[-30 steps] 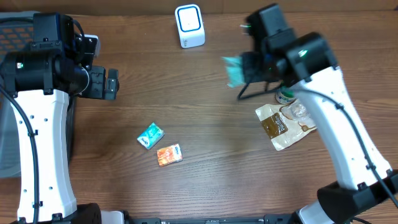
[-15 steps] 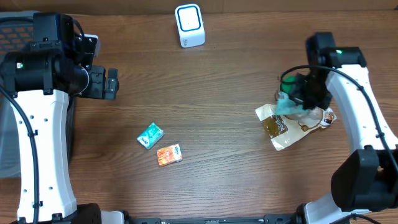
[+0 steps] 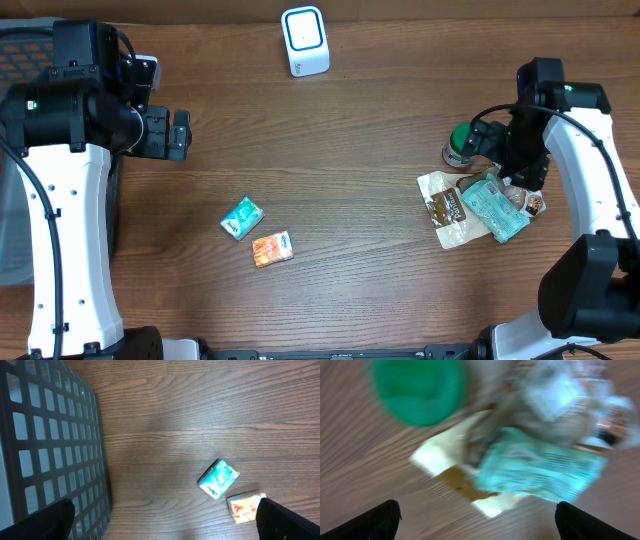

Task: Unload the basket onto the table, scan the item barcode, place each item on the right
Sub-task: 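Carry the wipes pack right and release it beside the jar, then move the right gripper to the orange Kleenex pack and grasp it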

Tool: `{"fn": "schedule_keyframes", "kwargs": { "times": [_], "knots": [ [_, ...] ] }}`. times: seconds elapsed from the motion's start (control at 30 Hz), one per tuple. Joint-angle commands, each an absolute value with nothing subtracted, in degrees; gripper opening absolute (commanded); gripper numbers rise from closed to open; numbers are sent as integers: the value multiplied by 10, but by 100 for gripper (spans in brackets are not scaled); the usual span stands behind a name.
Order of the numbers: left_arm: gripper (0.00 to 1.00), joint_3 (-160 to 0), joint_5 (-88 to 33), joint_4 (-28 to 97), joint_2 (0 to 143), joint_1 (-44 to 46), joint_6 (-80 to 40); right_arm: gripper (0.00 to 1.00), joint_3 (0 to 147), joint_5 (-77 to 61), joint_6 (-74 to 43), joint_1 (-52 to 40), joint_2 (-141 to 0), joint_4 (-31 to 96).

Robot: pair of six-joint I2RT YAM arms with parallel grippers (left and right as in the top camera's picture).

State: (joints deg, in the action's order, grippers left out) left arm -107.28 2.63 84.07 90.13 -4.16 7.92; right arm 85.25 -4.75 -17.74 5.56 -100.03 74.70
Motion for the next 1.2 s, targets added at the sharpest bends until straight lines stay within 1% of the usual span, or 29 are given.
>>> {"fn": "schedule_keyframes", "kwargs": {
  "times": [0.0,0.13,0.33,0.37,0.4,0.43,0.53,0.57,0.6,0.67,0.7,0.8,0.93,1.0,1.17],
  "knots": [
    [100,-1077,28,840,903,-41,86,100,875,-206,-77,38,-990,738],
    [99,-1077,28,840,903,-41,86,100,874,-272,-65,-12,-990,733],
    [99,-1077,28,840,903,-41,86,100,874,-273,-71,-117,-990,733],
    [99,-1077,28,840,903,-41,86,100,872,-273,-75,-146,-990,729],
    [99,-1077,28,840,903,-41,86,100,869,-274,-75,-164,-990,724],
    [100,-1077,28,840,903,-41,86,100,861,-274,-82,-206,-990,708],
    [100,-1077,28,840,903,-41,86,100,844,-273,-107,-260,-990,673],
    [100,-1077,28,840,903,-41,86,98,839,-273,-113,-278,-990,660],
    [99,-1077,28,840,903,-41,86,95,835,-272,-119,-288,-990,650],
    [100,-1077,28,840,903,-41,86,82,815,-271,-148,-324,-990,607],
    [99,-1077,28,840,903,-41,86,79,807,-271,-157,-338,-990,588],
    [100,-1077,28,840,903,-41,86,75,790,-271,-165,-377,-994,541],
    [100,-1077,28,840,903,-41,86,75,789,-262,-164,-425,-1016,496],
    [99,-1077,28,840,903,-41,86,74,790,-232,-158,-445,-1038,477],
    [100,-1077,28,840,903,-41,86,71,803,-194,-112,-463,-1098,475]
  ]
}}
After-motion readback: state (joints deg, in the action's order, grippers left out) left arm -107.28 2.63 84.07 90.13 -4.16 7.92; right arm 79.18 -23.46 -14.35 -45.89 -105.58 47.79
